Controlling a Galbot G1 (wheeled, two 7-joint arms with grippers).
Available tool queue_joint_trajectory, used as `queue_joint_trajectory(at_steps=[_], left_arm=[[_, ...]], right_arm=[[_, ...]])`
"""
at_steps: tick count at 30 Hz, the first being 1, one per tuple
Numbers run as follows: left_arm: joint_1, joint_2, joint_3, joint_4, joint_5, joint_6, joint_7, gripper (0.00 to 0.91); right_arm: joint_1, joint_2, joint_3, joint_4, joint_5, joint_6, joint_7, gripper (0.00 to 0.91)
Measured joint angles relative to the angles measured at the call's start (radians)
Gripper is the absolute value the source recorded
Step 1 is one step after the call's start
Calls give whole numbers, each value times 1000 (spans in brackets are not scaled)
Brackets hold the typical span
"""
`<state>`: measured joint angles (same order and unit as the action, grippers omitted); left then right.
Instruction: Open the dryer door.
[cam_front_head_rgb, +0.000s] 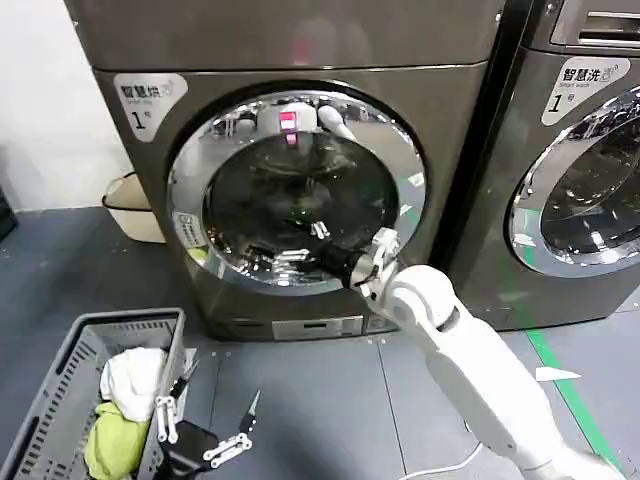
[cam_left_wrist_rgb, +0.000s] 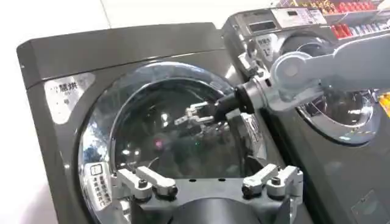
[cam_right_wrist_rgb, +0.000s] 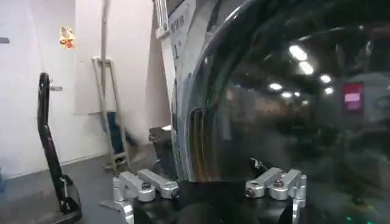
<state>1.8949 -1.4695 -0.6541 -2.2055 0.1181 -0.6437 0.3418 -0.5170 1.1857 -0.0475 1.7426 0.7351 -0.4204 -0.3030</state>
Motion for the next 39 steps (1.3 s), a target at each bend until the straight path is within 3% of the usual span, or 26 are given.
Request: queue_joint_trajectory(at_steps=[39], left_arm=[[-13, -15, 0, 6, 0, -2, -1, 907]], right_arm=[[108, 166, -154, -156, -65, 11, 79, 907]])
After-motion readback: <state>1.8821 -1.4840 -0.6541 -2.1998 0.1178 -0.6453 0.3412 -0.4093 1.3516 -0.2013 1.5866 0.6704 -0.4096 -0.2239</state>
